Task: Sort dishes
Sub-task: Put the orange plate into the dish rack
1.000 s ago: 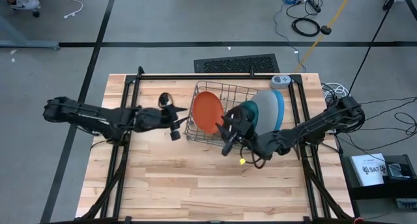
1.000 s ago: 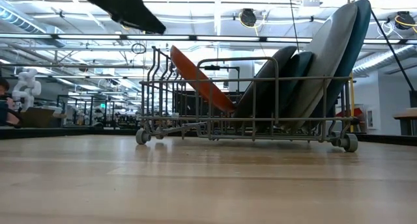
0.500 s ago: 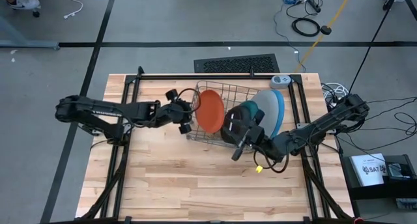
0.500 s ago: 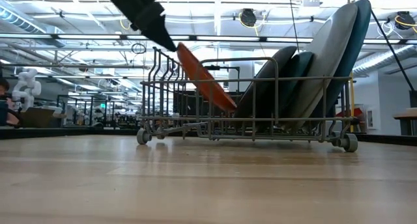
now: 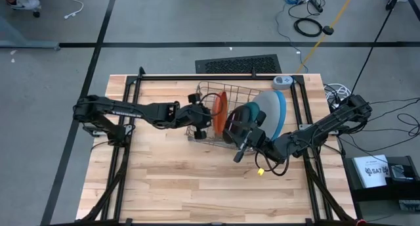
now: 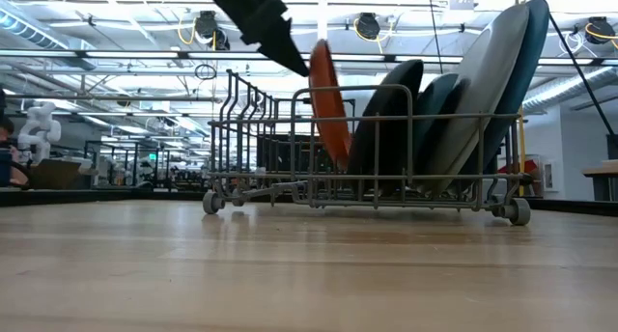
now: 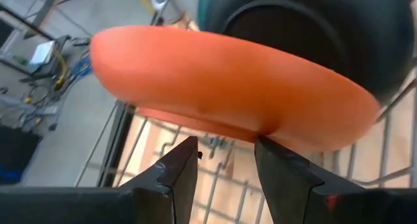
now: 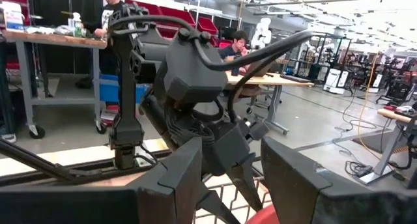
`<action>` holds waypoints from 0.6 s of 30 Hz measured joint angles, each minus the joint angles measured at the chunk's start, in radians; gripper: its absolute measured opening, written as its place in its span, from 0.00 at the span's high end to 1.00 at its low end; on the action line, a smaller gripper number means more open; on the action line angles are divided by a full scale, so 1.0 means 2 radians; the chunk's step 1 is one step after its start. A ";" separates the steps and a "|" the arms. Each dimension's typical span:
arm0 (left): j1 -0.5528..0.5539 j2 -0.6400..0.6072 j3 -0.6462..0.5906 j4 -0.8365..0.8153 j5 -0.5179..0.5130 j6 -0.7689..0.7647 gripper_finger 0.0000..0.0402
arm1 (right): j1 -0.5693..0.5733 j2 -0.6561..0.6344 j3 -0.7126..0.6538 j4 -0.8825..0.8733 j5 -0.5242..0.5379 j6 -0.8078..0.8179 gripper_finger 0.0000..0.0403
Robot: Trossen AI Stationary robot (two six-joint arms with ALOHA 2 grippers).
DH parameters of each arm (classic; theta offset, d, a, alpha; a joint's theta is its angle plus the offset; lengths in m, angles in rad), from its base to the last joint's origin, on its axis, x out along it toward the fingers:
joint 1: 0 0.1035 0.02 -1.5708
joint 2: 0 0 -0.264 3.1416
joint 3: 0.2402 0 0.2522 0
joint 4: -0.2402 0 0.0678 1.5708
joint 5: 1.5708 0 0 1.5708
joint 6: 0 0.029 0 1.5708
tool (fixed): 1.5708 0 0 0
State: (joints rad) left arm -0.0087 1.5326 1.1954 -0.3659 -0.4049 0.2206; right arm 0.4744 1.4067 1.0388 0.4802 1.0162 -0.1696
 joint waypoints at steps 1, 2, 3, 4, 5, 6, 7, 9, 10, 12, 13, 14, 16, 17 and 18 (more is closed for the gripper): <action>0.000 0.006 0.006 0.001 0.006 0.005 0.62 | 0.000 0.000 0.000 -0.003 0.000 0.000 0.62; 0.000 0.011 0.011 0.003 0.009 0.011 0.62 | 0.000 0.000 0.000 -0.005 0.000 0.000 0.62; 0.000 0.017 0.015 0.006 0.014 0.015 0.62 | 0.000 0.000 0.000 -0.008 0.001 0.001 0.62; 0.000 0.022 0.021 0.010 0.019 0.018 0.62 | 0.000 0.000 0.000 -0.012 0.004 0.004 0.62; 0.000 0.027 0.028 0.011 0.023 0.023 0.62 | 0.000 0.000 0.000 -0.018 0.006 0.009 0.62; 0.000 0.031 0.034 0.011 0.025 0.026 0.62 | 0.000 0.000 0.000 -0.026 0.007 0.016 0.62; 0.000 0.035 0.038 0.011 0.030 0.028 0.62 | -0.001 0.000 0.000 -0.033 0.007 0.023 0.62; 0.000 0.042 0.045 0.014 0.042 0.030 0.62 | -0.001 0.000 0.000 -0.045 0.007 0.030 0.62; 0.000 0.043 0.046 0.015 0.051 0.033 0.62 | -0.001 0.000 0.000 -0.050 0.007 0.035 0.62; 0.000 0.044 0.046 0.021 0.066 0.037 0.62 | -0.001 0.000 0.000 -0.062 0.010 0.045 0.62; 0.000 0.043 0.046 0.024 0.070 0.037 0.62 | -0.001 0.001 0.000 -0.068 0.018 0.050 0.62; 0.000 0.043 0.046 0.021 0.069 0.037 0.62 | 0.000 0.001 0.000 -0.075 0.029 0.057 0.62; 0.000 0.042 0.046 0.009 0.052 0.035 0.62 | 0.000 0.001 0.000 -0.093 0.045 0.079 0.62; 0.000 0.040 0.046 -0.002 0.043 0.031 0.62 | 0.000 0.001 0.000 -0.104 0.054 0.091 0.62; 0.000 0.040 0.046 -0.010 0.038 0.025 0.62 | 0.000 0.001 0.000 -0.115 0.060 0.102 0.62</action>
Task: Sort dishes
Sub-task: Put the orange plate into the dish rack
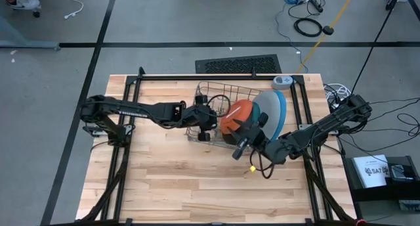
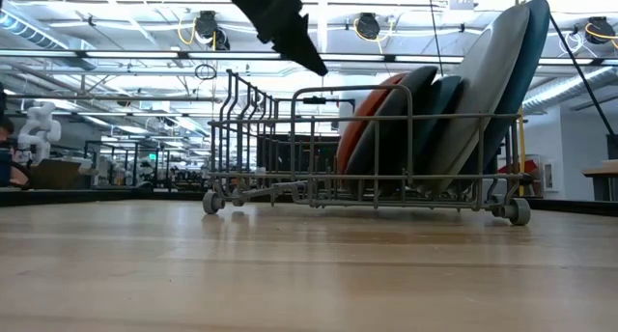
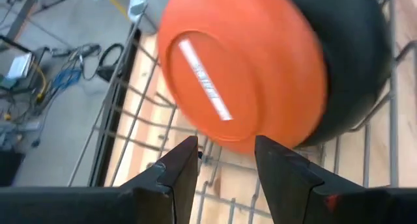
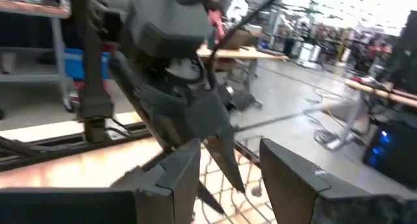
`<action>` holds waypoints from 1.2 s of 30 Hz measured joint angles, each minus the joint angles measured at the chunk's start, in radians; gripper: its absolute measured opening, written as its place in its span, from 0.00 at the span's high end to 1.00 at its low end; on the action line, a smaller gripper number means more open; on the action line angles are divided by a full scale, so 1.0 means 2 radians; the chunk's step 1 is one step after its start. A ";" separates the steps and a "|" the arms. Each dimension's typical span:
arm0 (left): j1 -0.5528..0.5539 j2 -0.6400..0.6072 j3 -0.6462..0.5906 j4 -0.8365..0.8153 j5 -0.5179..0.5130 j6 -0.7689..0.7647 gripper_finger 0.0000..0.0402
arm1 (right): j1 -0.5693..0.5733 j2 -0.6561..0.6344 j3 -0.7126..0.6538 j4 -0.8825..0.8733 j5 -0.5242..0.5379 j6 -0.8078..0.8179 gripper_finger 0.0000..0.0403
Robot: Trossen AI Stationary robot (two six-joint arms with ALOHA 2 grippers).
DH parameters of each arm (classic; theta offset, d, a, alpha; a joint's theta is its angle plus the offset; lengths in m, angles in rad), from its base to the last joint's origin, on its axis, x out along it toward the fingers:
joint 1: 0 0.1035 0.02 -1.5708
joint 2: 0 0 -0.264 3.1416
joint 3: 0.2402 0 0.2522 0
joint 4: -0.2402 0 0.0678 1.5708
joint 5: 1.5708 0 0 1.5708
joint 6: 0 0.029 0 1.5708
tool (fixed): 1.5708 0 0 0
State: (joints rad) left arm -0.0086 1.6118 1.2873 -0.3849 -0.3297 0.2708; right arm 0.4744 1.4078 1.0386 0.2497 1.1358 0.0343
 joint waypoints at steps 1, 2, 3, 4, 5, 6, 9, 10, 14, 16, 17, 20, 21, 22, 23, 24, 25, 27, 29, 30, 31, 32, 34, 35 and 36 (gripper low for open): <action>0.000 -0.001 0.000 -0.004 -0.002 -0.006 0.62 | 0.000 0.000 0.000 -0.011 0.008 0.013 0.62; 0.001 -0.002 0.000 -0.010 -0.003 -0.012 0.62 | 0.000 0.000 0.000 -0.024 0.018 0.029 0.62; 0.001 -0.002 0.000 -0.018 -0.003 -0.018 0.62 | 0.000 0.000 0.000 -0.040 0.030 0.047 0.62; 0.001 -0.001 0.000 -0.027 -0.003 -0.024 0.62 | 0.000 0.000 0.000 -0.058 0.038 0.067 0.62; 0.001 -0.001 0.000 -0.034 -0.003 -0.029 0.62 | -0.001 0.000 0.000 -0.075 0.044 0.087 0.62; 0.001 -0.001 0.000 -0.041 -0.004 -0.035 0.62 | -0.001 0.000 0.000 -0.094 0.046 0.108 0.62; -0.003 -0.002 0.000 -0.060 -0.011 -0.051 0.62 | -0.002 0.000 0.000 -0.154 0.028 0.152 0.62; -0.004 -0.005 0.000 -0.070 -0.012 -0.053 0.62 | -0.003 0.000 0.000 -0.172 0.010 0.161 0.62; -0.012 -0.023 0.000 -0.083 -0.023 -0.054 0.62 | -0.014 -0.004 0.000 -0.226 -0.061 0.180 0.62; -0.016 -0.036 0.000 -0.088 -0.032 -0.055 0.62 | -0.020 -0.010 0.000 -0.242 -0.080 0.184 0.62; -0.017 -0.043 0.000 -0.090 -0.036 -0.056 0.62 | -0.024 -0.013 0.000 -0.249 -0.090 0.184 0.62; -0.021 -0.069 0.000 -0.089 -0.052 -0.066 0.62 | -0.038 -0.016 0.005 -0.270 -0.139 0.166 0.62; -0.024 -0.079 0.000 -0.088 -0.057 -0.067 0.62 | -0.043 -0.016 0.013 -0.279 -0.161 0.156 0.62; -0.026 -0.089 0.000 -0.088 -0.063 -0.068 0.62 | -0.048 -0.015 0.023 -0.289 -0.185 0.142 0.62; -0.028 -0.098 0.000 -0.088 -0.072 -0.068 0.62 | -0.053 -0.013 0.035 -0.298 -0.204 0.127 0.62; -0.031 -0.107 0.000 -0.086 -0.081 -0.068 0.62 | -0.057 -0.010 0.047 -0.308 -0.219 0.107 0.62; -0.034 -0.118 0.000 -0.087 -0.089 -0.068 0.62 | -0.059 -0.006 0.058 -0.322 -0.229 0.086 0.62; -0.040 -0.139 0.000 -0.087 -0.105 -0.068 0.62 | -0.064 0.003 0.085 -0.357 -0.236 0.033 0.62; -0.048 -0.161 -0.001 -0.091 -0.119 -0.068 0.62 | -0.067 0.010 0.120 -0.415 -0.235 -0.014 0.62; -0.052 -0.173 -0.005 -0.089 -0.125 -0.068 0.62 | -0.069 0.015 0.139 -0.447 -0.231 -0.030 0.62; -0.056 -0.185 -0.011 -0.089 -0.129 -0.068 0.62 | -0.072 0.019 0.158 -0.486 -0.228 -0.040 0.62; -0.060 -0.198 -0.019 -0.088 -0.136 -0.068 0.62 | -0.077 0.025 0.176 -0.526 -0.228 -0.047 0.62; -0.066 -0.223 -0.036 -0.090 -0.149 -0.071 0.62 | -0.088 0.036 0.207 -0.597 -0.228 -0.052 0.62; -0.068 -0.234 -0.045 -0.089 -0.155 -0.075 0.62 | -0.094 0.040 0.220 -0.626 -0.229 -0.054 0.62; -0.070 -0.247 -0.056 -0.087 -0.163 -0.079 0.62 | -0.099 0.043 0.230 -0.653 -0.229 -0.058 0.62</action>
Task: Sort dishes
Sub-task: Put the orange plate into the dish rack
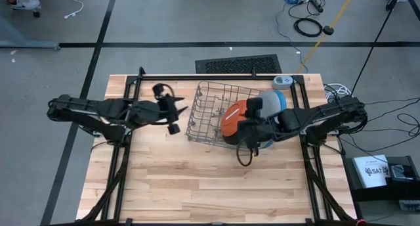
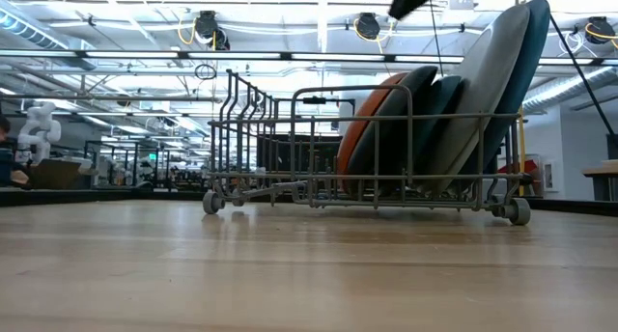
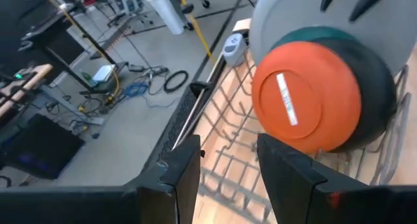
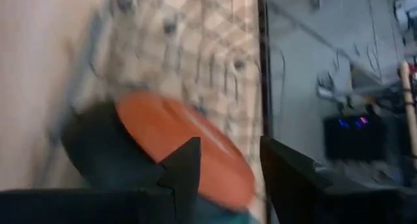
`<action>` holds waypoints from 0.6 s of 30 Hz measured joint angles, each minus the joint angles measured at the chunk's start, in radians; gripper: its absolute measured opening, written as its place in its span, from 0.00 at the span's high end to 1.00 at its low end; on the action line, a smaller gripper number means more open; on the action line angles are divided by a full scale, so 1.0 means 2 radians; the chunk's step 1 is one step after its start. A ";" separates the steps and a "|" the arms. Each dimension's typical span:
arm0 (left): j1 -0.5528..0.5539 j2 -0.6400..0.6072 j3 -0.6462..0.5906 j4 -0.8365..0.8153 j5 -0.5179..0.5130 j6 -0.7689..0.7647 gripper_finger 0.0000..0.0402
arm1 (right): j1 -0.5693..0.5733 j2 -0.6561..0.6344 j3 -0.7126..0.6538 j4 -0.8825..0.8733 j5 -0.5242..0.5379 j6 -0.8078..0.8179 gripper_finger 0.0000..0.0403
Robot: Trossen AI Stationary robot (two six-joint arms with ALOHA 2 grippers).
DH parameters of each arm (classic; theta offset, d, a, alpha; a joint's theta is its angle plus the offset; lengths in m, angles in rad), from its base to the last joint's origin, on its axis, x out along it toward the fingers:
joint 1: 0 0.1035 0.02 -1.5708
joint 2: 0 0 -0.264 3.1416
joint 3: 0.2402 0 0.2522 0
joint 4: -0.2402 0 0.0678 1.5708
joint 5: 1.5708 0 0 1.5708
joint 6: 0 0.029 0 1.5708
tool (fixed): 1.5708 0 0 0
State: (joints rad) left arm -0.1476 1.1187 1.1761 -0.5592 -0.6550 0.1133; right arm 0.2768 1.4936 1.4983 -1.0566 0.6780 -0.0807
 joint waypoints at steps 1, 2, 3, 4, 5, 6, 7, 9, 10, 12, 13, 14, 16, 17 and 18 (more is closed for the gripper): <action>0.000 -0.010 -0.010 0.001 -0.003 -0.002 0.62 | -0.005 0.003 0.007 -0.026 -0.001 -0.004 0.62; 0.000 -0.020 -0.018 0.003 -0.006 -0.002 0.62 | -0.011 0.005 0.011 -0.046 -0.005 -0.005 0.62; 0.001 -0.028 -0.025 0.007 -0.008 -0.002 0.62 | -0.017 0.005 0.012 -0.062 -0.015 -0.007 0.62; 0.001 -0.035 -0.032 0.012 -0.009 -0.002 0.62 | -0.025 0.005 0.012 -0.074 -0.028 -0.006 0.62; 0.001 -0.041 -0.040 0.017 -0.009 -0.002 0.62 | -0.034 0.005 0.012 -0.082 -0.040 -0.005 0.62; 0.001 -0.045 -0.046 0.022 -0.009 -0.002 0.62 | -0.043 0.005 0.012 -0.092 -0.049 -0.003 0.62; 0.001 -0.048 -0.050 0.023 -0.009 -0.002 0.62 | -0.049 0.005 0.012 -0.105 -0.053 -0.002 0.62; 0.001 -0.051 -0.053 0.023 -0.008 -0.002 0.62 | -0.059 0.005 0.012 -0.123 -0.056 -0.005 0.62; 0.001 -0.052 -0.054 0.025 -0.008 -0.002 0.62 | -0.064 0.005 0.012 -0.124 -0.063 -0.012 0.62; 0.001 -0.051 -0.055 0.025 -0.008 -0.002 0.62 | -0.074 0.005 0.012 -0.122 -0.081 -0.027 0.62; 0.001 -0.051 -0.055 0.025 -0.005 -0.002 0.62 | -0.079 0.007 0.012 -0.122 -0.085 -0.034 0.62; 0.001 -0.051 -0.055 0.025 -0.003 -0.001 0.62 | -0.085 0.011 0.013 -0.124 -0.086 -0.043 0.62; 0.001 -0.051 -0.055 0.026 -0.002 -0.002 0.62 | -0.095 0.022 0.013 -0.131 -0.099 -0.059 0.62; 0.001 -0.051 -0.055 0.026 -0.002 -0.001 0.62 | -0.100 0.029 0.013 -0.134 -0.104 -0.070 0.62; 0.001 -0.051 -0.055 0.027 -0.002 -0.001 0.62 | -0.104 0.037 0.013 -0.135 -0.107 -0.079 0.62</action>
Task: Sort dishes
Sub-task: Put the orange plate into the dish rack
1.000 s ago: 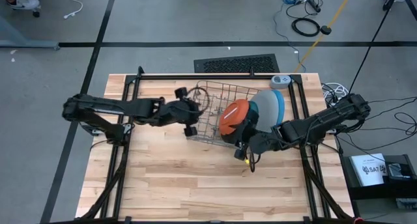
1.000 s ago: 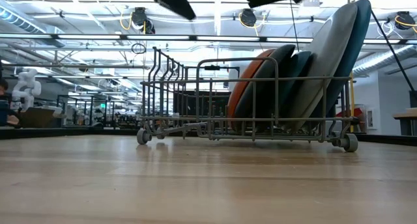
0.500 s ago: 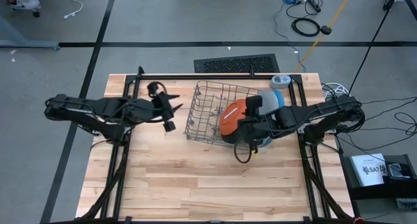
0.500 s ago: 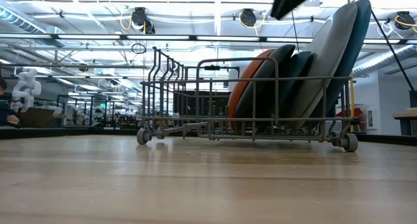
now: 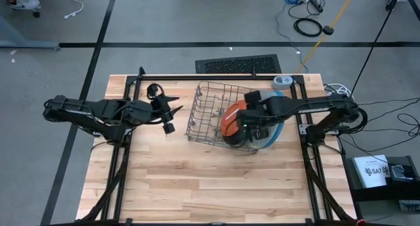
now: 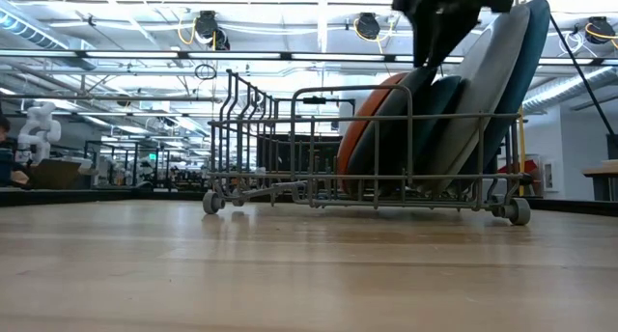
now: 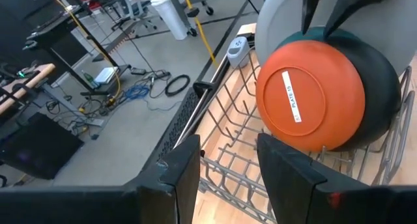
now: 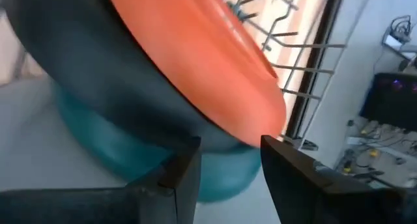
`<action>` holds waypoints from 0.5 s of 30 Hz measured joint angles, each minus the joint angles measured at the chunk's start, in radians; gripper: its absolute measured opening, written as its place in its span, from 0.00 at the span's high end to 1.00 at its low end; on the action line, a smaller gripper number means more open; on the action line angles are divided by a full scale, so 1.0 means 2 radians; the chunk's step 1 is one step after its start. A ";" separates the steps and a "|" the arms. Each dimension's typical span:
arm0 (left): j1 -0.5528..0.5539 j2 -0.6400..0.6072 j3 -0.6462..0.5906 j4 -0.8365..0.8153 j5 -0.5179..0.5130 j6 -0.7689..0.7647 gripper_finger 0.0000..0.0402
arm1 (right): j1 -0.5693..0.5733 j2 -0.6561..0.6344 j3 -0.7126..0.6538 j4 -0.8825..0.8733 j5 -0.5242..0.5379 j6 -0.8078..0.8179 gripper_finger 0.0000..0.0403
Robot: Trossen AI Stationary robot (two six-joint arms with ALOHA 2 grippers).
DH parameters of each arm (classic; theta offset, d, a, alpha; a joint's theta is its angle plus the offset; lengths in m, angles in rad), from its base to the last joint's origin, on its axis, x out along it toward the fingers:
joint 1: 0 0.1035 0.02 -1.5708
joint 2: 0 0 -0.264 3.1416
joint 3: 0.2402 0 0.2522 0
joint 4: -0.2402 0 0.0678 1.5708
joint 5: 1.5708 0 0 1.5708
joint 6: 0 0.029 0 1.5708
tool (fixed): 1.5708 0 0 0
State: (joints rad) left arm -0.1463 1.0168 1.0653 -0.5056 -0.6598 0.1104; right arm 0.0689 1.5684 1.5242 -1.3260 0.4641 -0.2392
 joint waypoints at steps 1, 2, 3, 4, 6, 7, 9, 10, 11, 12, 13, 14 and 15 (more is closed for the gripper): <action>0.000 0.000 0.000 0.000 0.000 0.000 0.62 | -0.003 0.010 0.000 -0.001 0.003 -0.013 0.62; 0.000 0.000 0.000 0.000 0.000 0.000 0.62 | -0.006 0.018 0.000 -0.004 0.008 -0.027 0.62; 0.000 0.000 0.000 0.000 0.000 0.000 0.62 | -0.008 0.025 0.000 -0.008 0.016 -0.038 0.62; 0.000 0.000 0.000 0.000 0.000 0.000 0.62 | -0.009 0.034 0.001 -0.008 0.026 -0.047 0.62; 0.000 0.000 0.000 0.000 0.000 0.000 0.62 | -0.013 0.049 0.002 -0.011 0.045 -0.064 0.62; 0.000 0.000 0.000 0.000 0.002 0.000 0.62 | -0.015 0.055 0.002 -0.010 0.057 -0.071 0.62; 0.000 0.000 0.000 0.000 0.006 0.000 0.62 | -0.016 0.064 0.001 -0.007 0.076 -0.080 0.62; 0.000 0.000 0.000 0.000 0.007 0.000 0.62 | -0.016 0.067 0.001 -0.004 0.084 -0.086 0.62; 0.000 0.000 0.000 0.000 0.010 0.000 0.62 | -0.016 0.068 0.001 -0.004 0.090 -0.093 0.62; 0.000 0.000 0.000 0.000 0.010 0.001 0.62 | -0.015 0.068 0.000 -0.002 0.091 -0.098 0.62; 0.000 0.000 0.000 0.000 0.010 0.002 0.62 | -0.015 0.068 0.000 0.001 0.091 -0.102 0.63; 0.000 0.000 0.000 0.000 0.010 0.002 0.62 | -0.016 0.068 0.000 0.004 0.089 -0.107 0.64; 0.000 0.000 0.000 0.000 0.011 0.002 0.62 | -0.016 0.068 0.000 0.007 0.088 -0.111 0.66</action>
State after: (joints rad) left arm -0.1467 1.0168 1.0653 -0.5056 -0.6380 0.1144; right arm 0.0376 1.7039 1.5249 -1.3118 0.6403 -0.4602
